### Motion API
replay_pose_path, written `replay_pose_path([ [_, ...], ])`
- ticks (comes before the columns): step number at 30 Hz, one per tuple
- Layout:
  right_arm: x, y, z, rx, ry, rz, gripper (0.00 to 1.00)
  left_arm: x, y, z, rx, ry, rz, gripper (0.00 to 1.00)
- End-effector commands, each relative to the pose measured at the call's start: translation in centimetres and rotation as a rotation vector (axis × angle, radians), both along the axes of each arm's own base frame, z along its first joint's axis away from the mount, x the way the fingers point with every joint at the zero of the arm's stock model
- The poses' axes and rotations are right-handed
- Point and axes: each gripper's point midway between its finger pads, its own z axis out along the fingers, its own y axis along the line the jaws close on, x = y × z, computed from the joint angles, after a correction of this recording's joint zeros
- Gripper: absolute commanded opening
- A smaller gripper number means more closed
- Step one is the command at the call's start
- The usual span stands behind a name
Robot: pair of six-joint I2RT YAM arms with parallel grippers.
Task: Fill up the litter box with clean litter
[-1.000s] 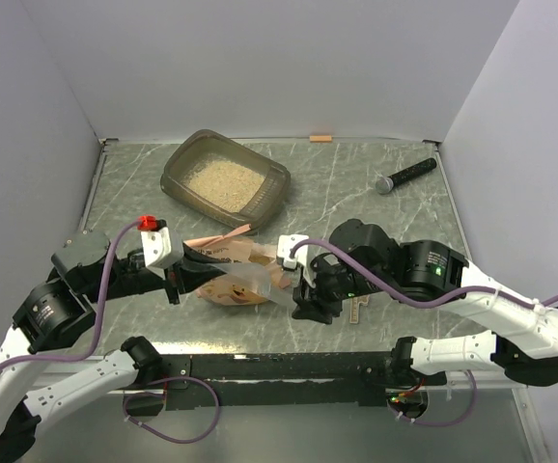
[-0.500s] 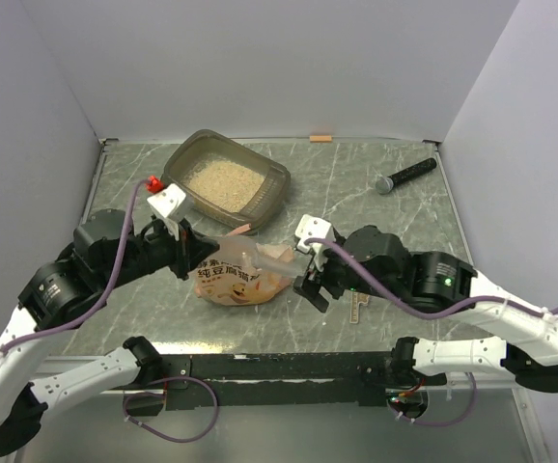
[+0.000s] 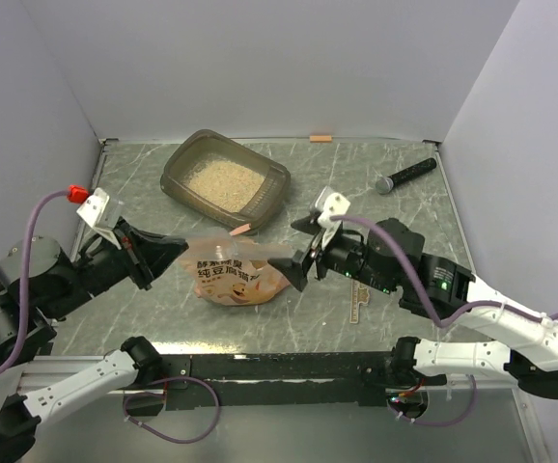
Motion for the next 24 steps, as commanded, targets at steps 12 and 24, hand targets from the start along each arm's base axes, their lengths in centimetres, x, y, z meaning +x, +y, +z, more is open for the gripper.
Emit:
replay_pose_path([
  [12, 3.4, 1.9, 9.5, 0.588, 0.091, 0.236, 0.89, 3.6, -5.6, 0.4, -0.039, -0.111, -0.099, 0.01],
  [24, 8.0, -2.8, 3.4, 0.601, 0.148, 0.136, 0.89, 7.0, -6.6, -4.0, -0.076, -0.103, -0.343, 0.01],
])
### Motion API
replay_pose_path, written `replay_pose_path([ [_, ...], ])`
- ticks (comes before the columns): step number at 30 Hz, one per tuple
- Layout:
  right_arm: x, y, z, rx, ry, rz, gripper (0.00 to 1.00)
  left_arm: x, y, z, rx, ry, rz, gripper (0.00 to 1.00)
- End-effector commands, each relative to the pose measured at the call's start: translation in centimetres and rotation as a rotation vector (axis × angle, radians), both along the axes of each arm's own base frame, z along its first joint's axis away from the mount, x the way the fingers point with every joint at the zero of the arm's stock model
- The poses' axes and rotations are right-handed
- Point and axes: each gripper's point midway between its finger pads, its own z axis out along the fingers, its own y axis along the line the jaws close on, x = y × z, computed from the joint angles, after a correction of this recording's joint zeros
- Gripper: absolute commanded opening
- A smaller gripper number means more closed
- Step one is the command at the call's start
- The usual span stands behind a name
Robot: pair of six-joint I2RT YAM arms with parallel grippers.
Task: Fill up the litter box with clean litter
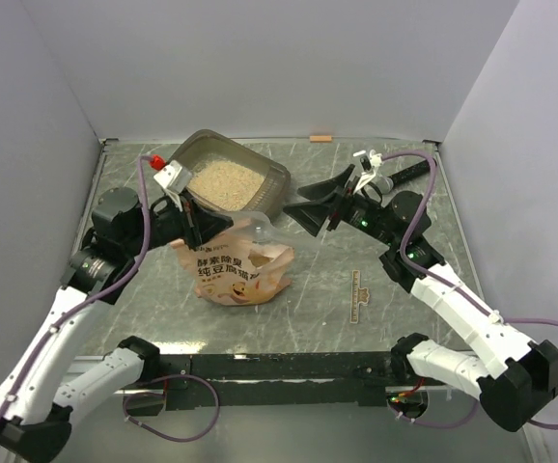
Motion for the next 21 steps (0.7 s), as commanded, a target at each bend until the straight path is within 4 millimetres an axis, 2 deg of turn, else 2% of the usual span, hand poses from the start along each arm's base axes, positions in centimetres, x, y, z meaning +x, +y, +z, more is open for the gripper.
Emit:
replay_pose_path([
  [1, -1.6, -1.5, 2.3, 0.061, -0.105, 0.043, 0.89, -1.0, -0.3, 1.0, -0.088, -0.091, -0.187, 0.01],
  [3, -1.0, -2.1, 1.2, 0.053, -0.088, 0.029, 0.89, -0.5, 0.3, 0.7, -0.104, -0.099, -0.202, 0.01],
  [4, -1.1, -2.1, 0.6, 0.045, -0.079, 0.046, 0.89, -0.3, 0.5, -0.1, -0.114, -0.072, -0.198, 0.01],
  [9, -1.1, -2.6, -2.4, 0.021, -0.053, 0.084, 0.89, 0.0, 1.6, 0.6, -0.157, -0.105, -0.197, 0.01],
  [13, -2.2, -2.6, -4.5, -0.02, -0.063, 0.129, 0.89, -0.4, 2.3, 1.0, -0.219, -0.058, -0.2, 0.01],
  [17, -4.2, -2.8, -4.6, -0.024, -0.111, 0.18, 0.9, -0.6, 2.5, 0.7, -0.25, -0.036, -0.196, 0.01],
  [21, -5.1, -3.0, -4.7, -0.017, -0.124, 0.2, 0.9, -0.5, 2.4, 0.1, -0.264, -0.008, -0.195, 0.01],
])
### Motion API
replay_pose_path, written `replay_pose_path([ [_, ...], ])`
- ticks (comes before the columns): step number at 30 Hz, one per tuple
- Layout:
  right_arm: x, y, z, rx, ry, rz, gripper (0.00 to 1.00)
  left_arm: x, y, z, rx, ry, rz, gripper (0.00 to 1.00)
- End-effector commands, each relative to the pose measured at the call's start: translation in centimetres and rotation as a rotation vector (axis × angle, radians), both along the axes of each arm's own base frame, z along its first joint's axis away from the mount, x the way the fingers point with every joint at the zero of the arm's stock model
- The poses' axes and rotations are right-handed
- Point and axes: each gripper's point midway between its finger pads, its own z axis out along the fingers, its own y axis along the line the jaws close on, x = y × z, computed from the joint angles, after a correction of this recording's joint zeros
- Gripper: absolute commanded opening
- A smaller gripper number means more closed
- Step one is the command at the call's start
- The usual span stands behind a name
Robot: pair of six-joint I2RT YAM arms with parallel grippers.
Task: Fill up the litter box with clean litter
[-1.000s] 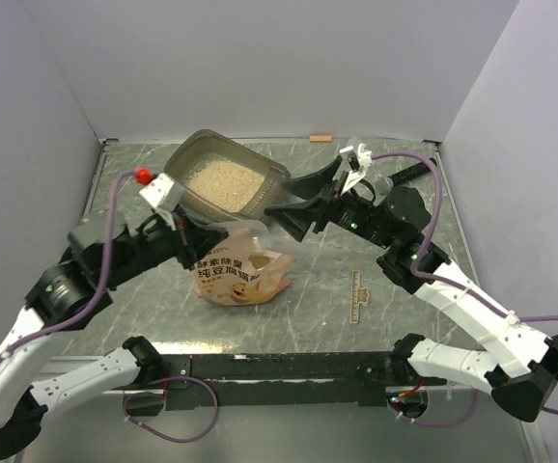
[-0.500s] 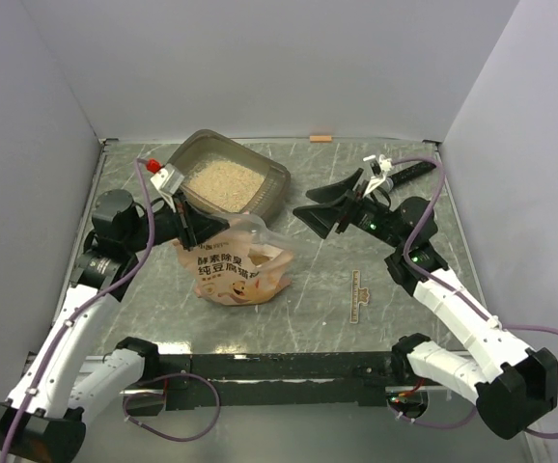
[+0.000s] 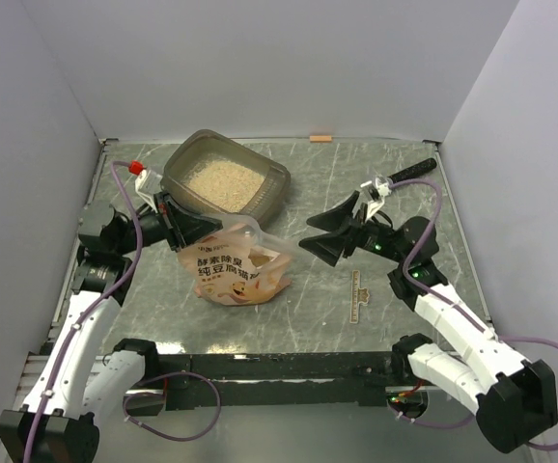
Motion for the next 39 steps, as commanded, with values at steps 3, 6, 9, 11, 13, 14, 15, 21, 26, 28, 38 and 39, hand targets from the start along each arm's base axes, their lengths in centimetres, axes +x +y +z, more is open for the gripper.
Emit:
replay_pose_path([
  [3, -2.7, -0.2, 2.2, 0.049, -0.14, 0.088, 0.89, -0.8, -0.1, 1.8, -0.055, -0.044, -0.034, 0.01],
  [6, -3.4, -0.1, 2.6, 0.078, -0.148, 0.112, 0.89, -0.8, -0.2, 1.7, -0.056, -0.035, -0.031, 0.01],
  [9, -3.7, 0.5, 2.7, 0.082, -0.15, 0.127, 0.89, -0.6, -0.1, 2.0, -0.061, -0.03, -0.023, 0.01],
  [11, -4.1, 1.1, 2.7, 0.085, -0.149, 0.151, 0.89, -0.5, -0.1, 2.2, -0.061, -0.017, -0.015, 0.01],
  [13, -4.2, 1.5, 3.0, 0.089, -0.162, 0.15, 0.89, -0.4, 0.0, 2.3, -0.056, -0.022, -0.004, 0.01],
  [14, -4.7, 2.0, 3.0, 0.087, -0.16, 0.169, 0.89, -0.4, 0.0, 2.4, -0.055, -0.019, -0.002, 0.01],
  [15, -4.8, 2.2, 3.3, 0.09, -0.167, 0.172, 0.89, -0.5, 0.0, 2.4, -0.053, -0.02, -0.005, 0.01],
  [21, -5.4, 3.0, 4.2, 0.096, -0.194, 0.175, 0.88, -0.5, 0.1, 2.7, -0.056, -0.022, 0.002, 0.01],
  [26, -5.5, 3.1, 4.5, 0.104, -0.204, 0.17, 0.86, -0.5, 0.0, 2.6, -0.068, -0.009, 0.002, 0.01],
  [28, -5.6, 3.2, 4.6, 0.107, -0.21, 0.167, 0.85, -0.4, 0.0, 2.5, -0.07, -0.008, 0.005, 0.01],
  [38, -5.6, 3.6, 4.7, 0.125, -0.211, 0.174, 0.77, -0.4, 0.2, 2.5, -0.077, -0.005, 0.021, 0.01],
  [39, -5.5, 3.6, 4.7, 0.125, -0.213, 0.173, 0.75, -0.4, 0.2, 2.4, -0.076, -0.005, 0.021, 0.01],
])
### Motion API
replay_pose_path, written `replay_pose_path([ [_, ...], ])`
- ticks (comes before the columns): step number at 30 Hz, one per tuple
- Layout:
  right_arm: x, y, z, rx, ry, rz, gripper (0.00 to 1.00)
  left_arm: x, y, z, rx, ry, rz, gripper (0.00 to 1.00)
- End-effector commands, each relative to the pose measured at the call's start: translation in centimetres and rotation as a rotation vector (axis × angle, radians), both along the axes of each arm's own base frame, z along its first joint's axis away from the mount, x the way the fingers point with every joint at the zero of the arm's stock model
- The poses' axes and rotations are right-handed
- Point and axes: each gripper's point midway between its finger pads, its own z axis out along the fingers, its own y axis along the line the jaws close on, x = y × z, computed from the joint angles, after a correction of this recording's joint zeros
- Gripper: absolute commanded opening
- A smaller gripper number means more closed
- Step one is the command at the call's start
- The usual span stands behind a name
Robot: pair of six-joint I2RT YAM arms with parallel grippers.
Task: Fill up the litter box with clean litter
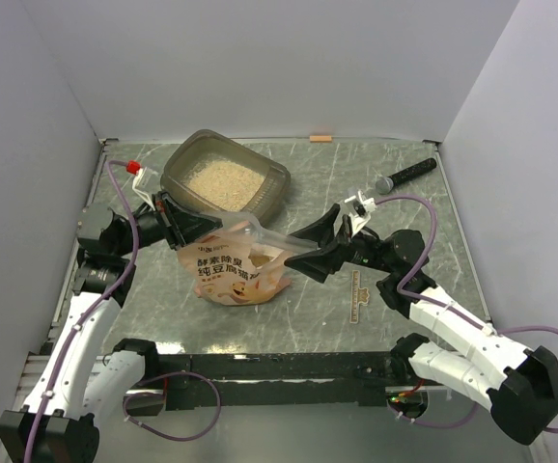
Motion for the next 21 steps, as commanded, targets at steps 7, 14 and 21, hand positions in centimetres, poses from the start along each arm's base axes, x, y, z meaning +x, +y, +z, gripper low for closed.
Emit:
replay_pose_path([
  [7, -0.31, -0.12, 3.61, 0.079, -0.127, -0.016, 0.72, -0.38, 0.22, 1.72, -0.014, -0.069, 0.013, 0.01],
  [14, -0.23, 0.1, 3.74, 0.081, -0.128, -0.011, 0.67, -0.37, 0.2, 1.52, -0.018, -0.063, 0.01, 0.01],
  [21, -0.13, 0.22, 3.71, 0.089, -0.134, -0.01, 0.58, -0.47, 0.18, 1.21, -0.015, -0.059, 0.006, 0.01],
])
